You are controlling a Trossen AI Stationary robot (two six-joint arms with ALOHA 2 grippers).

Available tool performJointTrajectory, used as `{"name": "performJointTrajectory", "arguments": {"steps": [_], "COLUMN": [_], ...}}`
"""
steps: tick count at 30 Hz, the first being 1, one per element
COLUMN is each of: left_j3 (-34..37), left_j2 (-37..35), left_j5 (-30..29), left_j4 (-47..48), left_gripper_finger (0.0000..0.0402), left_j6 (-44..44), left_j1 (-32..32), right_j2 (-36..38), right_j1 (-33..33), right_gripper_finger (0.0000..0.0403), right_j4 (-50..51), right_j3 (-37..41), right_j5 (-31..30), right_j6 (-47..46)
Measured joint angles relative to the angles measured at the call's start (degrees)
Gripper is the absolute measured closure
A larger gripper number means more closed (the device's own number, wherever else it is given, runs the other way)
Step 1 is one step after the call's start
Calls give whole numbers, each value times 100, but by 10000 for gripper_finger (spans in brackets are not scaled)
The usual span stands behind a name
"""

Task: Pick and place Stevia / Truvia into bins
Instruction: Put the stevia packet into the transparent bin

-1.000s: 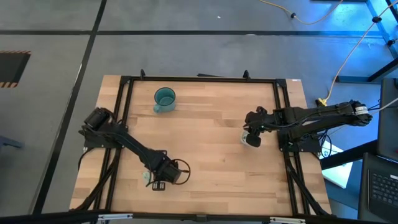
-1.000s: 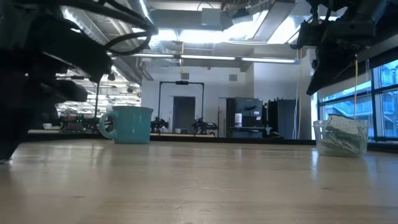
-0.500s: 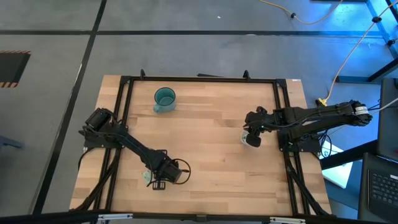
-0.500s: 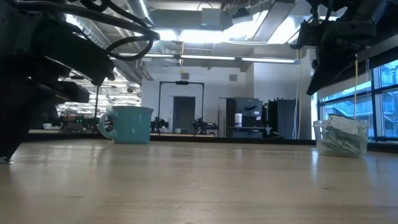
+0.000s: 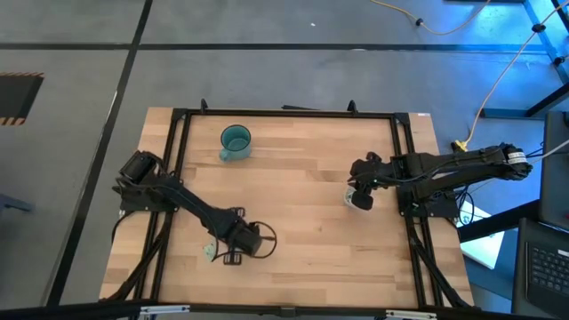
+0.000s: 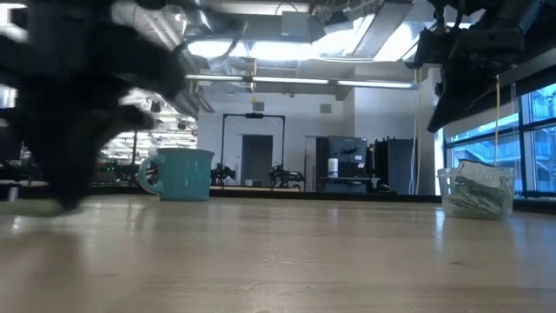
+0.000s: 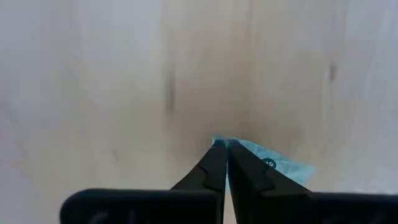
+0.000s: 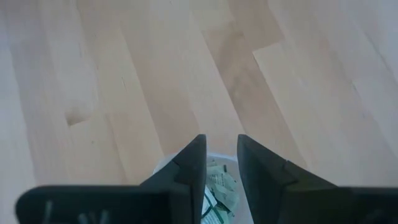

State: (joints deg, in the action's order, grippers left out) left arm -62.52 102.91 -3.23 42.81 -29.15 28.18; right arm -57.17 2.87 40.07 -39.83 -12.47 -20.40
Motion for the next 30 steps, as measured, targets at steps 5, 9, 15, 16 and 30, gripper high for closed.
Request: {"name": "performJointTrajectory", "arguments": {"steps": [5, 9, 15, 16, 30], "left_j3": [-2, -7, -11, -11, -22], "left_j2": [-72, -83, -87, -87, -98], "left_j5": [-989, -2081, -3925, -4076, -4769], "left_j4": [-935, -1787, -2841, -3012, -5578], "left_gripper_finger": [398, 395, 398, 398, 399], "left_j6": [1228, 2319, 3184, 3360, 5287], "left_j1": [-162, -347, -673, -736, -1175], "right_j2": [0, 0, -76, -117, -1405], "right_j1": [0, -1, 143, 163, 535], "right_gripper_finger": [309, 309, 309, 309, 308], "right_j4": [-286, -827, -1585, -1729, -3558], "right_j3": [0, 0, 0, 0, 0], "right_j5": [0, -1, 7, 7, 48], "right_j6": [123, 164, 598, 596, 823]}}
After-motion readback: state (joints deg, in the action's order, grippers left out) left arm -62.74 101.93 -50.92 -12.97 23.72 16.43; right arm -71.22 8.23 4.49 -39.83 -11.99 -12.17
